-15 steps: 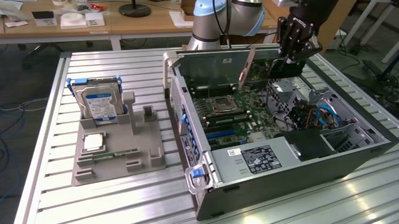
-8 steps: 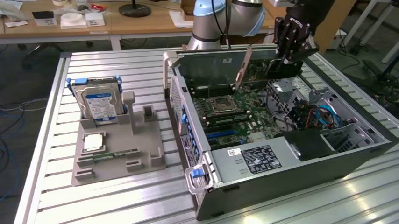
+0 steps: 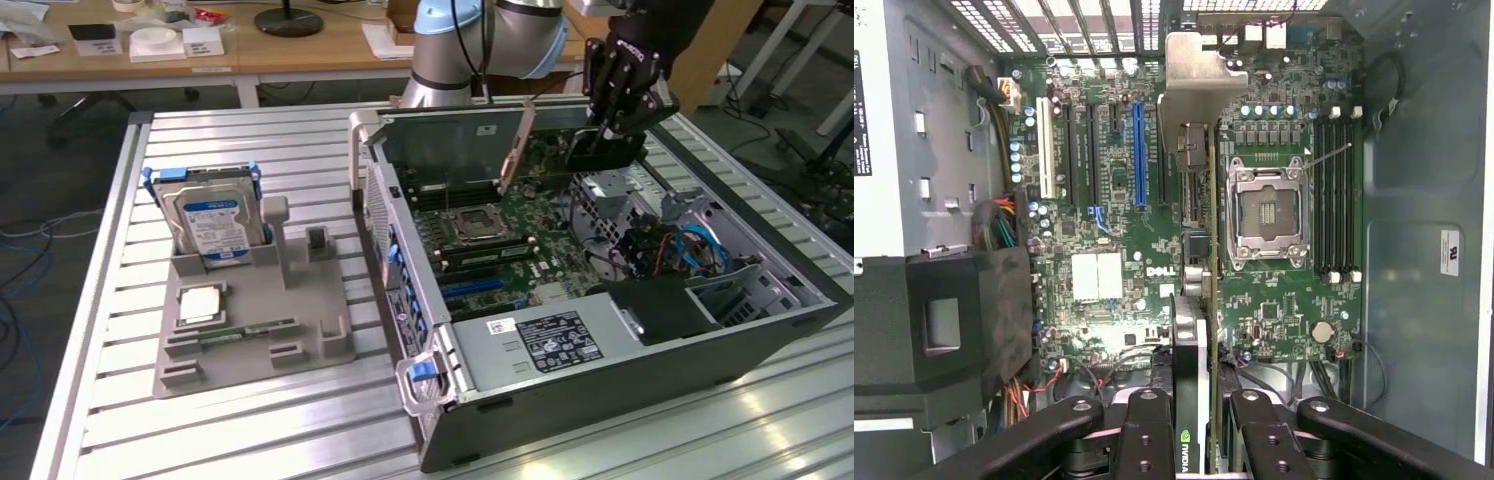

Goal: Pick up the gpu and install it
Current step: 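Insert the gpu into the slot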

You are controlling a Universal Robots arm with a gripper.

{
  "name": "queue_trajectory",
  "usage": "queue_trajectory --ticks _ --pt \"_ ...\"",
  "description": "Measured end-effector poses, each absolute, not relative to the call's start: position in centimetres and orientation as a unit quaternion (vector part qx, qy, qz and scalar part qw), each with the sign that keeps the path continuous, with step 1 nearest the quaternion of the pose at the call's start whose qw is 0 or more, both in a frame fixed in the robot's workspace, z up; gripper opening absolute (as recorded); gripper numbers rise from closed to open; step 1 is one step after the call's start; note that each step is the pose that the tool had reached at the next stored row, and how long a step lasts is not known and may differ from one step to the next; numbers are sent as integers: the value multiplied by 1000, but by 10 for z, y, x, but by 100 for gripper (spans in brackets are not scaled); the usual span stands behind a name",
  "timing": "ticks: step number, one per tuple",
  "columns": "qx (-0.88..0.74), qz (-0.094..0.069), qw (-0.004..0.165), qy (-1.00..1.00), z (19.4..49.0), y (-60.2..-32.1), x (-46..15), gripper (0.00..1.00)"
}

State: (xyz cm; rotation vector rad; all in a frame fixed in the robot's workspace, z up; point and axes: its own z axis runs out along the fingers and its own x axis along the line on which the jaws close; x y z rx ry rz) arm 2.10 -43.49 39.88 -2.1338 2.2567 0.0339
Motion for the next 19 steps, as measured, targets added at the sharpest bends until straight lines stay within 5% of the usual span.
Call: queue_trajectory --ticks 19 --pt "-687 11 18 726 399 -437 21 27"
